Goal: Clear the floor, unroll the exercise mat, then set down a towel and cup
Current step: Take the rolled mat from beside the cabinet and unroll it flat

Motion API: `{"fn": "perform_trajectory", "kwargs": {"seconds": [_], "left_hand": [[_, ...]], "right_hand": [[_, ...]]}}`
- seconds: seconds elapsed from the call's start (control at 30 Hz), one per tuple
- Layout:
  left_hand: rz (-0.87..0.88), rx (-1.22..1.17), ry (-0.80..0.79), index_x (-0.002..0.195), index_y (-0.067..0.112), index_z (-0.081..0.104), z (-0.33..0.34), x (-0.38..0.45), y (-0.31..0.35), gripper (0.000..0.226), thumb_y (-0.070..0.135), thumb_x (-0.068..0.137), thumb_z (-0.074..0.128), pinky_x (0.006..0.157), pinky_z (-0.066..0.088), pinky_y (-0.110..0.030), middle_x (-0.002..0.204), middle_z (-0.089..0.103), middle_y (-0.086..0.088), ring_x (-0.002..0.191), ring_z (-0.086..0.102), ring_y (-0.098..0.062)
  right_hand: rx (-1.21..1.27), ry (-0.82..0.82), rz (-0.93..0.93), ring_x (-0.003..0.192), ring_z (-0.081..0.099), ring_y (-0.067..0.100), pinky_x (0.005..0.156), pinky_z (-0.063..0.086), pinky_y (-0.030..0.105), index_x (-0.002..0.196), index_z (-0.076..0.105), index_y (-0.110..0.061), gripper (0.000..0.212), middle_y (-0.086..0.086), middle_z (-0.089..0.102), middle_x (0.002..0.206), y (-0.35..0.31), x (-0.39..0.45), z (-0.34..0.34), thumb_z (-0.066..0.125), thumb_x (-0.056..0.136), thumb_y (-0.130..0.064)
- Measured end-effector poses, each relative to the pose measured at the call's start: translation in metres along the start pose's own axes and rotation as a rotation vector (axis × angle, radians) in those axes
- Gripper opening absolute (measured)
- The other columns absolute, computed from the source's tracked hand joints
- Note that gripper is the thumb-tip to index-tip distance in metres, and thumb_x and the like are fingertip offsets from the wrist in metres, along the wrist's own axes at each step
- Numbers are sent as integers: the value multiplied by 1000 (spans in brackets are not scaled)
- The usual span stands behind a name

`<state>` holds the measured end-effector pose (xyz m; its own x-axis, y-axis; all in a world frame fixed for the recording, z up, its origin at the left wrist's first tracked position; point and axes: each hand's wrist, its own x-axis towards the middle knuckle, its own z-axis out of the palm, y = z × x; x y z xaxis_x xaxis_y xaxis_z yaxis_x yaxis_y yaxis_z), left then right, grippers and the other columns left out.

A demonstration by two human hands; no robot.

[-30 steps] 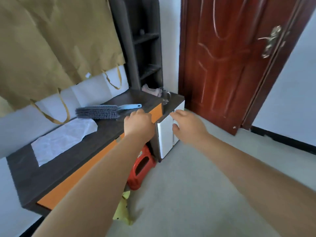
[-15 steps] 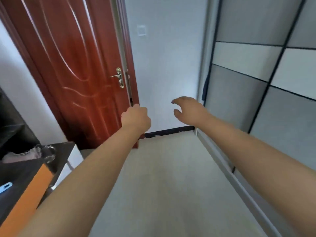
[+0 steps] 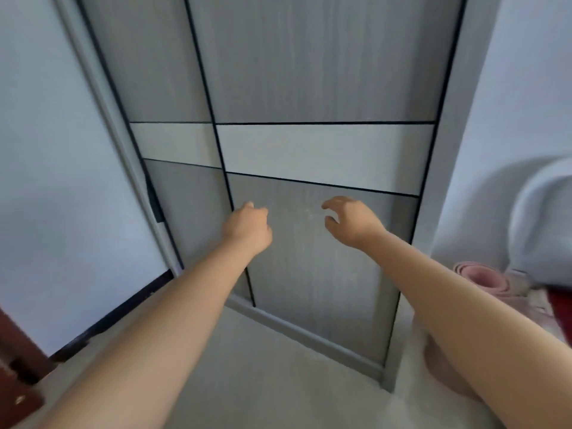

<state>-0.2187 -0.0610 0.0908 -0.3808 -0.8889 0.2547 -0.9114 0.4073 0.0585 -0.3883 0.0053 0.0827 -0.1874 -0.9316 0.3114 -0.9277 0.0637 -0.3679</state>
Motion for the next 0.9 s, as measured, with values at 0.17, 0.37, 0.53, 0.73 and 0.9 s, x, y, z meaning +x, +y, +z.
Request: {"fn": "perform_trajectory", "kwargs": {"seconds": [0.17, 0.37, 0.53, 0.73, 0.9], "left_hand": [[251, 11, 42, 115, 10, 60, 6, 31, 147, 31, 18, 90, 44, 87, 46, -35, 121, 56, -13, 113, 54, -32], [430, -58, 71, 116, 9, 60, 12, 53, 316, 31, 18, 91, 43, 86, 44, -35, 121, 55, -12, 113, 51, -32], [508, -71, 22, 117, 7, 58, 30, 70, 431, 33, 18, 91, 42, 85, 46, -36, 122, 54, -14, 114, 51, -33], [564, -31, -28, 103, 2, 59, 60, 111, 513, 26, 14, 89, 42, 79, 42, -33, 116, 56, -14, 108, 51, -32], [639, 20, -7, 103, 2, 59, 94, 185, 573, 25, 13, 89, 40, 75, 38, -32, 114, 57, -13, 109, 49, -31]], "right_hand": [[-65, 49, 172, 124, 46, 28, 99, 42, 35, 126, 51, -9, 38, 9, 50, 138, 118, -39, -66, 43, 89, -13], [-129, 81, 317, 126, 45, 25, 101, 39, 32, 130, 49, -14, 39, 4, 47, 141, 258, -75, -144, 44, 91, -16], [-166, 93, 400, 127, 44, 25, 101, 39, 33, 129, 49, -13, 39, 6, 47, 141, 358, -87, -192, 45, 90, -17], [-162, 66, 476, 130, 39, 27, 105, 35, 33, 130, 48, -14, 40, 6, 44, 143, 447, -67, -205, 46, 90, -16], [-168, 11, 535, 130, 37, 28, 106, 35, 35, 132, 46, -14, 41, 8, 43, 143, 530, -15, -202, 43, 91, -17]]}}
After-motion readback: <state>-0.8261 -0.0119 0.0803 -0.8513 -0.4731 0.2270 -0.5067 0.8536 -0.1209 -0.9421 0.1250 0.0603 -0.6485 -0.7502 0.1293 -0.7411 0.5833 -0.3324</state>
